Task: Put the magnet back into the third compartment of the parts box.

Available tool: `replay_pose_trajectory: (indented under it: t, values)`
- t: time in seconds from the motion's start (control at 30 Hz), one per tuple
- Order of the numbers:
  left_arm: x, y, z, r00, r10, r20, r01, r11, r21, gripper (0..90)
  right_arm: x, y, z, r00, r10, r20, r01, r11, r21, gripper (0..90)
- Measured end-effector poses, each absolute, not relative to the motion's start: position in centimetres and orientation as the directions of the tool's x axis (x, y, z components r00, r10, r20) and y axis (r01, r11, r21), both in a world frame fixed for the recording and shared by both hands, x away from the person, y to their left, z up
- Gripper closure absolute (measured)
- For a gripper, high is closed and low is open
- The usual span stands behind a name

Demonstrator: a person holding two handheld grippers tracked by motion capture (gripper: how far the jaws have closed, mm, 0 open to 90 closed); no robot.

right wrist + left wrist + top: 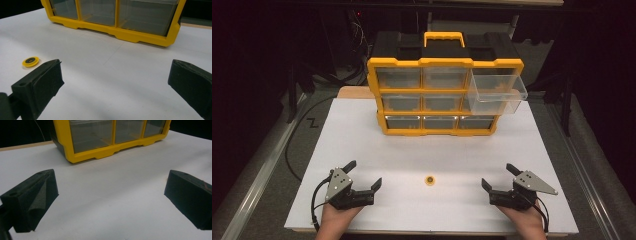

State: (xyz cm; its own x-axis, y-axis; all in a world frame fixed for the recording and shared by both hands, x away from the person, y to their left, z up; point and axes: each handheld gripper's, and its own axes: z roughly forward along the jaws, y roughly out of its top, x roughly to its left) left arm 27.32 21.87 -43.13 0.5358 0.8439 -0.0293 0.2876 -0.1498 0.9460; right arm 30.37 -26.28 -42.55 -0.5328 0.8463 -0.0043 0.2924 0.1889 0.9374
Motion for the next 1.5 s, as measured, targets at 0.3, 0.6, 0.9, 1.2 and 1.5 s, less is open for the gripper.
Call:
replay_pose_trajectory:
  t: [0.3, 0.6, 0.9, 1.2, 1.5]
  values:
    - [27.3, 21.7, -43.1, 0.55, 0.835, -0.021, 0.283, -0.163, 0.945, 0.0, 30.8, -25.6, -42.8, -0.549, 0.836, -0.018, 0.294, 0.214, 0.932, 1.0]
    - [27.4, 21.7, -43.1, 0.553, 0.833, -0.016, 0.283, -0.169, 0.944, 0.0, 30.9, -24.8, -42.9, -0.565, 0.825, -0.029, 0.291, 0.232, 0.928, 1.0]
    - [27.3, 21.8, -43.1, 0.55, 0.835, -0.018, 0.279, -0.163, 0.946, 0.0, 31.0, -23.9, -42.8, -0.581, 0.813, -0.046, 0.286, 0.256, 0.923, 1.0]
    - [27.3, 21.9, -43.1, 0.552, 0.834, -0.021, 0.281, -0.162, 0.946, 0.0, 31.0, -22.9, -42.7, -0.598, 0.8, -0.051, 0.285, 0.272, 0.919, 1.0]
    - [27.3, 21.8, -43.1, 0.554, 0.832, -0.012, 0.27, -0.167, 0.948, 0.0, 31.2, -21.7, -42.7, -0.625, 0.779, -0.051, 0.293, 0.295, 0.909, 1.0]
